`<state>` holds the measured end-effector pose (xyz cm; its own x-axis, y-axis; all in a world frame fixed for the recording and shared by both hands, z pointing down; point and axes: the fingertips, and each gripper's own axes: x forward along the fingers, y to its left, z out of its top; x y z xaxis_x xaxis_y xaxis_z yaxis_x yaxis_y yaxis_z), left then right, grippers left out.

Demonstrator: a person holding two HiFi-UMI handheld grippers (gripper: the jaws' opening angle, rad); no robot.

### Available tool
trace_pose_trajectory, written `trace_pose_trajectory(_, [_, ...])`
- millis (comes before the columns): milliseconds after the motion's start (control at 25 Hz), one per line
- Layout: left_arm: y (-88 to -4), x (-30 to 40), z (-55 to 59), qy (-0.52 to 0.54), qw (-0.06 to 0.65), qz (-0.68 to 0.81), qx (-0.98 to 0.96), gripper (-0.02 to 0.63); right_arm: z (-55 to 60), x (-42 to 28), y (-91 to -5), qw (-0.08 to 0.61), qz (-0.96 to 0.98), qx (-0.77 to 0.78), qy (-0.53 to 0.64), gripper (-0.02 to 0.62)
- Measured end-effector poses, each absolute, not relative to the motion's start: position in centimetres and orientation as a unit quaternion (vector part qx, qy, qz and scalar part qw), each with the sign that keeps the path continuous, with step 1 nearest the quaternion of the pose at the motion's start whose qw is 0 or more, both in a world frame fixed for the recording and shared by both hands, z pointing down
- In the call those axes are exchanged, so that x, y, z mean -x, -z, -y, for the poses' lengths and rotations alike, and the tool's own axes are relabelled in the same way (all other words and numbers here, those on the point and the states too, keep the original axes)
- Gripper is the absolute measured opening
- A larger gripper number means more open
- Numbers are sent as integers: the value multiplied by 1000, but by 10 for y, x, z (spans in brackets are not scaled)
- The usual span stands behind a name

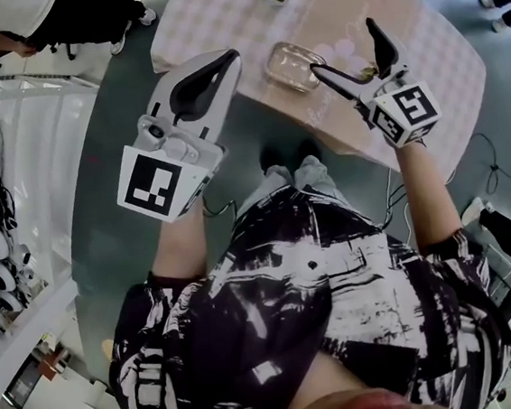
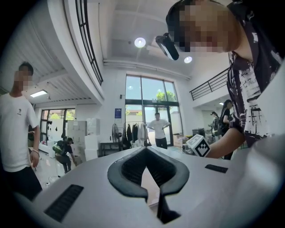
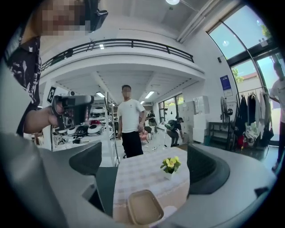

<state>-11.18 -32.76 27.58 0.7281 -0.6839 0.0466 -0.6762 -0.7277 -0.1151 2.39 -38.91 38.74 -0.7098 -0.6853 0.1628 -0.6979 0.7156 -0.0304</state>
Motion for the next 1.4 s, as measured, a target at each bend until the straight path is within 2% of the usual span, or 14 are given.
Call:
trace_pose_trajectory(440, [-308, 103, 343, 60, 14, -362, 930, 0, 402, -55, -580, 137, 859, -425, -253, 571])
trace_pose_trajectory(760, [-312, 104, 345, 61, 7, -365, 929, 0, 392, -55, -645, 164, 836, -419, -313, 556])
trace_pose_trajectory(960, [-315, 104, 348, 64, 5, -366, 928, 0, 394, -59, -665, 161, 822, -422, -345, 482])
trace_pose_trajectory(1120, [-314, 103, 348, 66, 3, -367, 928, 0, 394, -61, -677, 155, 811, -422, -376, 398])
trace_pose_trajectory(1240, [-317, 102, 350, 68, 3, -367, 928, 0, 394, -65, -689, 148, 798, -422, -404, 317])
trace_pose_trajectory(1320, [-319, 101, 351, 70, 2, -367, 927, 0, 393, -66, -696, 138, 790, -418, -427, 226])
trace_pose_trajectory(1400, [-321, 101, 351, 72, 1, -368, 927, 0, 391, -66, -701, 129, 783, -413, -447, 173])
